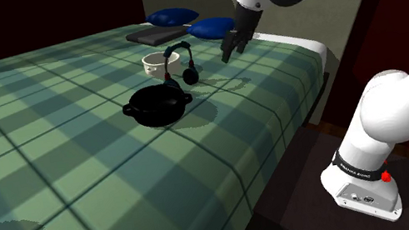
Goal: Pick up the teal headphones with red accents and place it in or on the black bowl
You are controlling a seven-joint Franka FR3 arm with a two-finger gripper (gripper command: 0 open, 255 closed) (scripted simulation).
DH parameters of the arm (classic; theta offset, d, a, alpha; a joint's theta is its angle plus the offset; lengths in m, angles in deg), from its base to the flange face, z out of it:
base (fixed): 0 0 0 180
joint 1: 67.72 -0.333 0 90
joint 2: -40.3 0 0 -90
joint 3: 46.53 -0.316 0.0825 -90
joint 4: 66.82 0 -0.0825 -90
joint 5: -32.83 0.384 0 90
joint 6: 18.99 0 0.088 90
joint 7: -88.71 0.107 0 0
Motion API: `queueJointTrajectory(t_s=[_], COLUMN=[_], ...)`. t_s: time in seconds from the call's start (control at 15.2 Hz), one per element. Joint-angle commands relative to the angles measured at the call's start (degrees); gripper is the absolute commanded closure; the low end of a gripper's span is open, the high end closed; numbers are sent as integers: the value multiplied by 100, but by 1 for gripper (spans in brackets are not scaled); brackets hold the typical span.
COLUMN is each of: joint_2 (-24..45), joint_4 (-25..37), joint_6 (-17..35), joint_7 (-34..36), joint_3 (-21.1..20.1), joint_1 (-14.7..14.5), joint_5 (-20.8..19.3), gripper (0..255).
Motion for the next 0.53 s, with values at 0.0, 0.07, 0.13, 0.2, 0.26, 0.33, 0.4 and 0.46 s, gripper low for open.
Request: queueJointTrajectory(t_s=[0.0, 0.07, 0.13, 0.2, 0.26, 0.33, 0.4, 0.46], joint_2=[389, 553, 727, 911, 1104, 1305, 1512, 1726], joint_4=[-99, -140, -169, -185, -188, -179, -157, -121], joint_6=[719, 1027, 1332, 1634, 1931, 2223, 2509, 2788], joint_7=[104, 167, 237, 312, 396, 491, 597, 718], joint_3=[-59, -94, -130, -170, -215, -263, -318, -381], joint_1=[97, 148, 203, 266, 335, 412, 501, 600], joint_5=[-78, -125, -179, -240, -311, -395, -492, -607], gripper=[0, 0, 0, 0, 0, 0, 0, 0])
